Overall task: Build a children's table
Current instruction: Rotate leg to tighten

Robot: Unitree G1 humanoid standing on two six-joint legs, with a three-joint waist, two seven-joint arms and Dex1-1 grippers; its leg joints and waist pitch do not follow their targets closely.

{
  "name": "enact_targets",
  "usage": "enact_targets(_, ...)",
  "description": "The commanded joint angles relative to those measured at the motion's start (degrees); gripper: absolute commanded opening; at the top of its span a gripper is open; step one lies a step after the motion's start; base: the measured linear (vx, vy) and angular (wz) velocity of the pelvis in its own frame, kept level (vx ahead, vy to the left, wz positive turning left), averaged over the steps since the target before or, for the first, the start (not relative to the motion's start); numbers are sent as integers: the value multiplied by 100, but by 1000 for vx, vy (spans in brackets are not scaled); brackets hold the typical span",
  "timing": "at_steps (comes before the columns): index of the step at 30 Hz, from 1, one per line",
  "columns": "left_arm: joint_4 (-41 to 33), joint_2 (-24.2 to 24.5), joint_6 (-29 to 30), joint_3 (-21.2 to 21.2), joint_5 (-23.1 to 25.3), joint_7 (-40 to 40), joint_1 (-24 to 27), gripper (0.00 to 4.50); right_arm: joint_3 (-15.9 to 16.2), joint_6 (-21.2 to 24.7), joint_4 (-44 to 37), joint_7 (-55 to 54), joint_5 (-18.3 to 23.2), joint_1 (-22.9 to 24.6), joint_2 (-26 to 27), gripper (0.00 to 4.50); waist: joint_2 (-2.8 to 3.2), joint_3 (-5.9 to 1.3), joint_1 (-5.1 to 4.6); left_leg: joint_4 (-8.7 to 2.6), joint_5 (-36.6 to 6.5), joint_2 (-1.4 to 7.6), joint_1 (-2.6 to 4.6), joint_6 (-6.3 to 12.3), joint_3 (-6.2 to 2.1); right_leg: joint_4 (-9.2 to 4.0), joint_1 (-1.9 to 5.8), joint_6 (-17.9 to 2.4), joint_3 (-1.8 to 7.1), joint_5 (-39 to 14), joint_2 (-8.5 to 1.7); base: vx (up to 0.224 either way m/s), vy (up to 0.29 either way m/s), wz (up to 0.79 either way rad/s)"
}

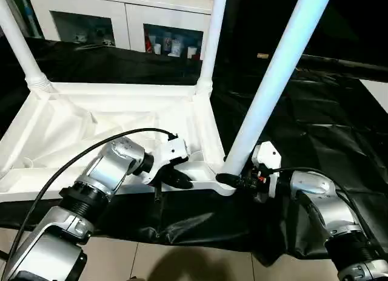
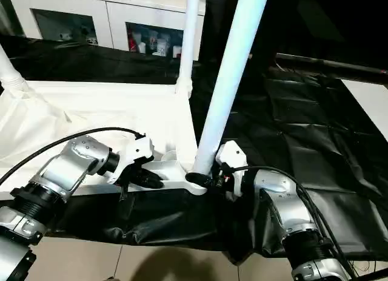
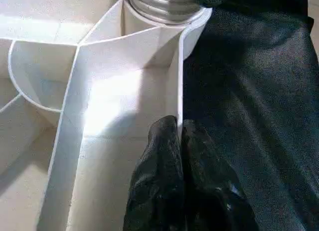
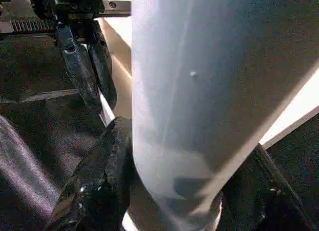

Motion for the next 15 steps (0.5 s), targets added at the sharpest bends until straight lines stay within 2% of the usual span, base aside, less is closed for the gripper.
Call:
enact_targets(1, 96, -52, 130, -326, 80, -122, 173, 0, 153, 23, 149, -31, -221, 152, -19, 209, 62, -291, -9, -318, -753, 96, 22, 258, 23, -339, 284, -1315, 302, -225, -298, 0, 0, 0)
enact_targets(7, 82, -44, 134, -332, 86, -122, 177, 0, 151, -56, 158, -199, -312, 138, -1, 208, 62, -301, -7, -308, -723, 90, 22, 246, 23, -328, 289, -1336, 302, -132, -296, 0, 0, 0)
enact_targets(8, 81, -43, 131, -332, 88, -118, 178, 0, 122, 90, 157, -94, -182, 131, 28, 208, 62, -301, -7, -308, -723, 90, 22, 246, 23, -328, 289, -1336, 302, -132, -296, 0, 0, 0)
enact_targets(9, 81, -45, 130, -331, 90, -111, 178, 0, 97, 210, 148, -25, -87, 130, 44, 264, 63, -301, -10, -308, -753, 90, 20, 258, 22, -329, 293, -1345, 303, -152, -294, 0, 0, 0)
enact_targets(13, 114, -56, 114, -317, 102, -80, 163, 0, 83, 359, 134, 71, 14, 129, 46, 296, 65, -307, -3, -304, -737, 91, 19, 236, 21, -322, 295, -1355, 302, -116, -298, 0, 0, 0)
enact_targets(14, 117, -58, 114, -316, 104, -77, 160, 0, 92, 364, 118, 93, 15, 135, 34, 320, 64, -309, 0, -303, -732, 91, 22, 235, 20, -320, 294, -1354, 301, -107, -296, 0, 0, 0)
enact_targets(15, 122, -56, 110, -313, 106, -76, 158, 0, 101, 365, 104, 89, 12, 137, 31, 320, 58, -307, 2, -302, -727, 92, 22, 239, 21, -319, 293, -1351, 302, -95, -296, 0, 0, 0)
